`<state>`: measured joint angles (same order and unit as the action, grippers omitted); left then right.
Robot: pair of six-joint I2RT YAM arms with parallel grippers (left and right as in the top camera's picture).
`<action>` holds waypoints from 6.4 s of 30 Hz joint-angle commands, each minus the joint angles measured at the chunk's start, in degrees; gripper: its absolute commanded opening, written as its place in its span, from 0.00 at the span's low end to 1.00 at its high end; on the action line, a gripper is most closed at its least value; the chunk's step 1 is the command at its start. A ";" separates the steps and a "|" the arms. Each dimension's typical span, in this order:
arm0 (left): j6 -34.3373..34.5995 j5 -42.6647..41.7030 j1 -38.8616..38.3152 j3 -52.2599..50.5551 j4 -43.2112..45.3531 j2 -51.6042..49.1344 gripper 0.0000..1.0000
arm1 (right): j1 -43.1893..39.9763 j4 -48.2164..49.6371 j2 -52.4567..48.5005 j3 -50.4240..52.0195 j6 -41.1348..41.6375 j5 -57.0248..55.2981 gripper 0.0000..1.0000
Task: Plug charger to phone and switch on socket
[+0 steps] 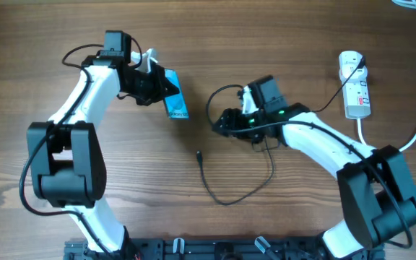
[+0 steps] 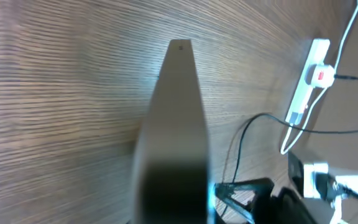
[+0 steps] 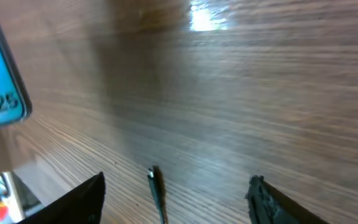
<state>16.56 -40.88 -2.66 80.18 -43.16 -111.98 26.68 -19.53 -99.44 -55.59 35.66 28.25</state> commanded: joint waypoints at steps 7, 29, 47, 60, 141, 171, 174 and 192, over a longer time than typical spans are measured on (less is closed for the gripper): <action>-1.38 0.02 2.89 0.37 -0.11 -0.74 0.04 | 3.91 -22.47 -0.04 -20.24 -13.79 -7.61 1.00; -1.14 0.39 5.77 0.37 -0.35 -0.85 0.04 | 22.08 -22.12 -14.38 -20.44 4.20 -21.94 0.30; -1.16 0.17 5.77 0.37 -0.79 -0.85 0.04 | 25.11 -25.11 -17.92 -20.41 6.95 -21.18 0.28; -1.20 -1.09 5.77 0.37 -0.76 -0.85 0.04 | 21.66 -23.63 -18.01 -20.41 6.73 -23.76 0.24; -20.24 -20.94 6.21 0.37 -0.70 -0.85 0.04 | 12.76 12.39 -6.40 -9.05 -13.20 20.50 0.04; -17.16 -23.63 6.14 0.37 -0.79 -0.85 0.04 | 10.10 12.66 -4.92 -9.05 -10.19 15.93 0.04; -17.16 -23.63 6.14 0.37 -0.79 -0.85 0.04 | 10.10 13.11 -4.92 -9.05 -10.01 16.04 0.04; -17.18 -23.61 6.14 0.37 -0.37 -0.85 0.04 | 8.33 13.49 -4.92 -9.05 -9.97 19.96 0.04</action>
<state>-0.80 -61.89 3.09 80.18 -43.44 -112.46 35.53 -6.74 -106.17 -64.95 25.50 47.86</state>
